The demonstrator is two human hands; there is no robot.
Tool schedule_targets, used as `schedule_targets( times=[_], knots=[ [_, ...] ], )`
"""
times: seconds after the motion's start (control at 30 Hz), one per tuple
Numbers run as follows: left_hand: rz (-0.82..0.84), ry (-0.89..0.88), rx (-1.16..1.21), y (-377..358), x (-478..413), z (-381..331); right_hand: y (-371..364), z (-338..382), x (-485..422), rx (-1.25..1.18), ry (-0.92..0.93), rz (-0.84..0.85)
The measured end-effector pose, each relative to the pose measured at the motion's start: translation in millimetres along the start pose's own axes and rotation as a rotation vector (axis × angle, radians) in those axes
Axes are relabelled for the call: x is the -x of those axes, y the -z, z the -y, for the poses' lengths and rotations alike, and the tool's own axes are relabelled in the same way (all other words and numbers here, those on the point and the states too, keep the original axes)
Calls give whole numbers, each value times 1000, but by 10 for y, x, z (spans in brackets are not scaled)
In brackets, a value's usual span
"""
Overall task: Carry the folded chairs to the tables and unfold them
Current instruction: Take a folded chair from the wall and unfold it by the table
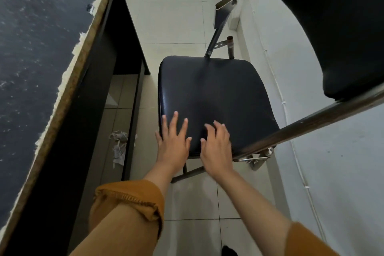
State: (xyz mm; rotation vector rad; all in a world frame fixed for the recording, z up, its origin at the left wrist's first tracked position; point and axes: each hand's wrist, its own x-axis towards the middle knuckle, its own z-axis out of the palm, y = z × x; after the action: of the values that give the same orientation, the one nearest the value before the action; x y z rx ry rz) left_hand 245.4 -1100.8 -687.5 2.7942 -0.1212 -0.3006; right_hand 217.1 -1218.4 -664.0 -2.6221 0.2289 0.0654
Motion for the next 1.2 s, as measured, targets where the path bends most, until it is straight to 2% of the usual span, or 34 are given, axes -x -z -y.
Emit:
schedule_targets(
  times=[0.13, 0.33, 0.4, 0.5, 0.67, 0.9, 1.03, 1.2],
  knots=[
    [72, -34, -131, -136, -93, -12, -120, -289, -399, 137, 11, 263],
    [297, -111, -145, -340, -154, 112, -301, -755, -453, 296, 29, 415],
    [384, -110, -135, -439, -177, 80, -370, -840, -447, 320, 14, 432],
    [403, -133, -130, -515, -235, 72, -437, -917, -467, 334, 21, 382],
    [499, -123, -158, -537, -269, 69, -434, -900, -463, 326, 19, 415],
    [601, -65, -271, -197, -367, -128, -16, -699, -565, 380, -24, 633],
    [508, -95, -260, 310, -435, -488, 541, -477, -671, 420, -6, 526],
    [394, -105, -146, 1167, -445, -1165, 1699, -225, -926, 507, 24, 312]
  ],
)
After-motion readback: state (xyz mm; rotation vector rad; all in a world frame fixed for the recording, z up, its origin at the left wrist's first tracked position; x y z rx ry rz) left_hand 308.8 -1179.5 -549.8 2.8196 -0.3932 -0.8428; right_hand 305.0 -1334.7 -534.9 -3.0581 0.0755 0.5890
